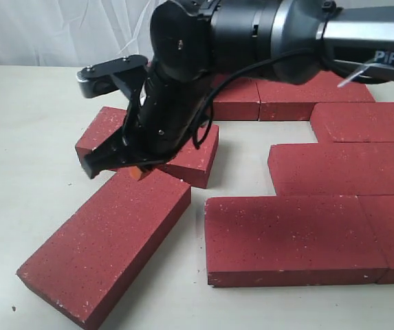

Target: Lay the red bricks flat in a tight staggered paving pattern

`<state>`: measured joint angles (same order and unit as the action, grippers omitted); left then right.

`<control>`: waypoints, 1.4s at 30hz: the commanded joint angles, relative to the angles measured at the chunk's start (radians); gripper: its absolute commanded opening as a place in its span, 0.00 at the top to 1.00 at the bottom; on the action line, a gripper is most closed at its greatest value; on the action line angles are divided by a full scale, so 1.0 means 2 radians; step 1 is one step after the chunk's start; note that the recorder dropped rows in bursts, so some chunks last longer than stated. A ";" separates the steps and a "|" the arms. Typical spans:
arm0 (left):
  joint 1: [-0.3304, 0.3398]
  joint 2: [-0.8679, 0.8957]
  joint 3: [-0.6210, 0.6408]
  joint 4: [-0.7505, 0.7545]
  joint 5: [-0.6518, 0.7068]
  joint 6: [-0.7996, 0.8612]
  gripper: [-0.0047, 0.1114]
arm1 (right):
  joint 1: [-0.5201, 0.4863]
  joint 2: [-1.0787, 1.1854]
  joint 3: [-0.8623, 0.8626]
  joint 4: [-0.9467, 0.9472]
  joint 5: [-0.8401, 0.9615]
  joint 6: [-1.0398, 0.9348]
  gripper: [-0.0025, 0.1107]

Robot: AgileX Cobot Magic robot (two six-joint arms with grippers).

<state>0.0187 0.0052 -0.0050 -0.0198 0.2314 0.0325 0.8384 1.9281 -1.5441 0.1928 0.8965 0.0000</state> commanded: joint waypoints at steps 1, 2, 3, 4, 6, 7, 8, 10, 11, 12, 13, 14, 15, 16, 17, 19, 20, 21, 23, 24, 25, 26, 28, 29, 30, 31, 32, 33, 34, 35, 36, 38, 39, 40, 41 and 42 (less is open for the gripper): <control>0.000 -0.003 0.003 -0.001 -0.004 -0.003 0.96 | -0.032 -0.006 0.001 0.000 0.010 -0.019 0.98; 0.000 -0.003 0.003 -0.001 -0.004 -0.003 0.96 | -0.040 -0.006 0.001 -0.001 0.009 -0.025 0.98; 0.000 -0.003 0.003 -0.001 -0.004 -0.003 0.96 | -0.047 -0.006 0.001 -0.001 0.009 -0.029 0.98; 0.000 -0.003 0.003 -0.001 -0.004 -0.003 0.96 | -0.053 -0.006 0.001 -0.001 0.008 -0.032 0.98; 0.000 -0.003 0.003 -0.001 -0.004 -0.003 0.96 | -0.074 -0.006 0.001 -0.001 0.004 -0.056 0.98; 0.000 -0.003 0.003 -0.001 -0.004 -0.003 0.96 | -0.088 -0.006 0.001 0.000 0.005 -0.071 0.98; 0.000 -0.003 0.003 -0.001 -0.004 -0.003 0.96 | -0.094 -0.006 0.001 0.000 0.005 -0.077 0.98; 0.000 -0.003 0.003 -0.001 -0.004 -0.003 0.96 | -0.106 -0.006 0.001 -0.002 0.001 -0.086 0.98; 0.000 -0.003 0.003 -0.001 -0.004 -0.003 0.96 | -0.110 -0.004 0.001 -0.004 -0.007 -0.095 0.98; 0.000 -0.003 0.003 -0.001 -0.004 -0.003 0.96 | -0.110 -0.002 0.001 -0.004 -0.012 -0.095 0.98; 0.000 -0.003 0.003 -0.001 -0.004 -0.003 0.96 | -0.110 0.002 0.001 -0.005 -0.023 -0.095 0.98; 0.000 -0.003 0.003 -0.001 -0.004 -0.003 0.96 | -0.110 0.006 0.001 -0.003 -0.027 -0.095 0.98; 0.000 -0.003 0.003 -0.001 -0.004 -0.003 0.96 | -0.110 0.009 0.001 -0.002 -0.029 -0.095 0.98; 0.000 -0.003 0.003 -0.001 -0.004 -0.003 0.96 | -0.110 0.011 0.001 0.000 -0.029 -0.095 0.98; 0.000 -0.003 0.003 -0.001 -0.004 -0.003 0.96 | -0.110 0.014 0.001 0.000 -0.025 -0.095 0.98; 0.000 -0.003 0.003 -0.001 -0.004 -0.003 0.96 | -0.110 0.021 0.001 0.011 -0.024 -0.095 0.98; 0.000 -0.003 0.003 -0.001 -0.004 -0.003 0.96 | -0.110 0.026 0.001 0.014 -0.024 -0.095 0.98; 0.000 -0.003 0.003 -0.001 -0.004 -0.003 0.96 | -0.110 0.028 0.001 0.017 -0.024 -0.095 0.98; 0.000 -0.003 0.003 -0.001 -0.004 -0.003 0.96 | -0.110 0.035 0.001 0.034 -0.030 -0.095 0.98; 0.000 -0.003 0.003 -0.001 -0.004 -0.003 0.96 | -0.110 0.039 0.001 0.043 -0.034 -0.095 0.98; 0.000 -0.003 0.003 -0.001 -0.004 -0.003 0.96 | -0.110 0.042 0.001 0.055 -0.044 -0.095 0.98; 0.000 -0.003 0.003 -0.001 -0.004 -0.003 0.96 | -0.110 0.046 0.001 0.062 -0.052 -0.095 0.98; 0.000 -0.003 0.003 -0.001 -0.004 -0.003 0.96 | -0.110 0.053 0.001 0.081 -0.061 -0.095 0.98; 0.000 -0.003 0.003 -0.001 -0.004 -0.003 0.96 | -0.110 0.055 0.001 0.087 -0.061 -0.095 0.98; 0.000 -0.003 0.003 -0.001 -0.004 -0.003 0.96 | -0.110 0.057 0.001 0.088 -0.059 -0.095 0.98; 0.000 -0.003 0.003 -0.001 -0.004 -0.003 0.96 | -0.110 0.063 0.001 0.088 -0.049 -0.095 0.98; 0.000 -0.003 0.003 -0.001 -0.004 -0.003 0.96 | -0.110 0.065 0.001 0.085 -0.044 -0.095 0.98; 0.000 -0.003 0.003 -0.001 -0.004 -0.003 0.96 | -0.110 0.070 0.001 0.081 -0.034 -0.095 0.98; 0.000 -0.003 0.003 -0.001 -0.004 -0.003 0.96 | -0.110 0.072 0.001 0.074 -0.031 -0.095 0.98; 0.000 -0.003 0.003 -0.001 -0.004 -0.003 0.96 | -0.110 0.074 0.001 0.061 -0.027 -0.095 0.98; 0.000 -0.003 0.003 -0.001 -0.004 -0.003 0.96 | -0.110 0.075 0.001 0.054 -0.027 -0.095 0.98; 0.000 -0.003 0.003 -0.001 -0.004 -0.003 0.96 | -0.110 0.079 0.001 0.031 -0.027 -0.095 0.98; 0.000 -0.003 0.003 -0.001 -0.004 -0.003 0.96 | -0.110 0.081 0.001 0.031 -0.027 -0.095 0.98; 0.000 -0.003 0.003 -0.001 -0.004 -0.003 0.96 | -0.110 0.087 0.001 0.031 -0.027 -0.095 0.98; 0.000 -0.003 0.003 -0.001 -0.004 -0.003 0.96 | -0.110 0.091 0.001 0.030 -0.027 -0.095 0.98; 0.000 -0.003 0.003 -0.001 -0.004 -0.003 0.96 | -0.110 0.096 0.001 0.032 -0.027 -0.094 0.98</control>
<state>0.0187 0.0052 -0.0050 -0.0198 0.2314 0.0325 0.6221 2.1097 -1.5441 0.2645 0.8424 -0.1834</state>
